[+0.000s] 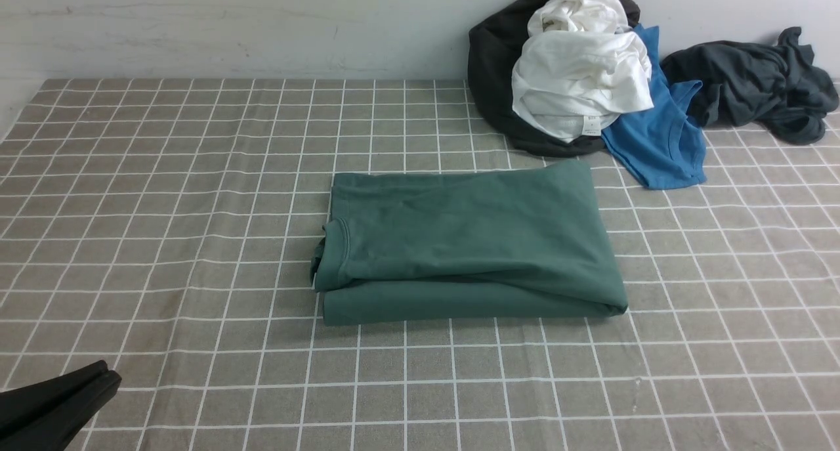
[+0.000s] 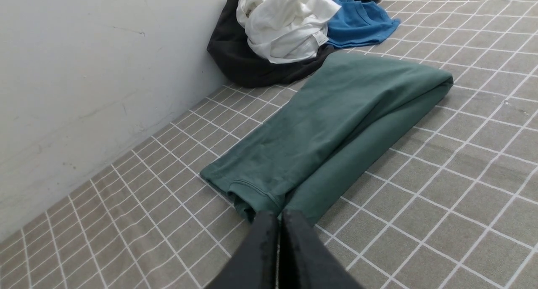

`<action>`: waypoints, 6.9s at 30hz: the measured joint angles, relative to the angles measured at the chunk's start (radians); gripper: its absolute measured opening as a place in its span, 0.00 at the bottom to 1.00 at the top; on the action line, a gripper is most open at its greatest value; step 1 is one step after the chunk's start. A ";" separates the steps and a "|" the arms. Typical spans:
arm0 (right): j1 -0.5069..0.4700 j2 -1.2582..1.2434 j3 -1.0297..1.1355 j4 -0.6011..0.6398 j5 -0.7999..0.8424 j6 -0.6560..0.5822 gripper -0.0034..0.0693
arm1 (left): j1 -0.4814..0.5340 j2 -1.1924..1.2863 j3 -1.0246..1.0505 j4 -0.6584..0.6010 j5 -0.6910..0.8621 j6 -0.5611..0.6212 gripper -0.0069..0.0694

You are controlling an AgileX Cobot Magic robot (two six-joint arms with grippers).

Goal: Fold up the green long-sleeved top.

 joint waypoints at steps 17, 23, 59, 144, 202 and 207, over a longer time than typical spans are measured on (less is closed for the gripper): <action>0.000 0.000 0.000 -0.110 0.004 0.236 0.03 | 0.000 0.000 0.000 0.000 0.000 0.000 0.08; 0.000 0.000 0.000 -0.110 0.004 0.236 0.03 | 0.000 0.000 0.000 0.000 0.000 0.000 0.08; 0.000 0.000 0.000 -0.118 0.007 0.234 0.03 | 0.165 -0.244 0.423 0.540 -0.269 -0.821 0.08; 0.000 0.000 0.000 -0.118 0.007 0.229 0.03 | 0.223 -0.244 0.424 0.480 -0.161 -0.765 0.08; 0.000 0.000 0.000 -0.118 0.007 0.229 0.03 | 0.267 -0.244 0.424 0.480 -0.161 -0.765 0.08; 0.000 0.000 0.000 -0.118 0.007 0.227 0.03 | 0.269 -0.244 0.424 0.480 -0.161 -0.765 0.08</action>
